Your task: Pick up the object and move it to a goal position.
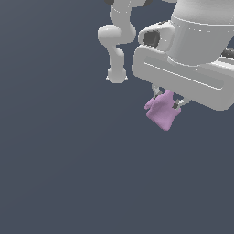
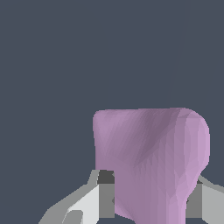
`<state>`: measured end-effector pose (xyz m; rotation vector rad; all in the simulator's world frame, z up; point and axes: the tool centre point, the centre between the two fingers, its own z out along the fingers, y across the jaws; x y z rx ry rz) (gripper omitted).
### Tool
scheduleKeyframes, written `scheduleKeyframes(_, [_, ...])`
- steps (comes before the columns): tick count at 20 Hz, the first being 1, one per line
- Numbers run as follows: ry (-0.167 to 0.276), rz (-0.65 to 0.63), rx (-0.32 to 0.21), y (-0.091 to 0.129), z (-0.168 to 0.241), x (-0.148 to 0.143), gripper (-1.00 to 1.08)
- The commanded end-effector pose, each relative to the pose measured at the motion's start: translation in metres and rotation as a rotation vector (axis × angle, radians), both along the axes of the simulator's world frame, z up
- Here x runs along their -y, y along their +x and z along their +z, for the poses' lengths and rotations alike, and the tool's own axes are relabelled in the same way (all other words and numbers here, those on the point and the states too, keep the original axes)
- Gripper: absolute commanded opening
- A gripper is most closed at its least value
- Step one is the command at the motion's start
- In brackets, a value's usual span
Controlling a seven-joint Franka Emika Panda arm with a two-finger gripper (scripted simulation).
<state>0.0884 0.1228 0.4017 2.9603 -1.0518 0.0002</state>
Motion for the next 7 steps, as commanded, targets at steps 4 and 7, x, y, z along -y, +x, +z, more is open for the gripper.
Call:
scheduleKeyframes(4, [0.0,0.0,0.0,0.0028,0.0047,-0.0017,-1.0])
scheduleKeyframes(7, [0.0,0.0,0.0,0.0032,0.0052,-0.0019,-1.0])
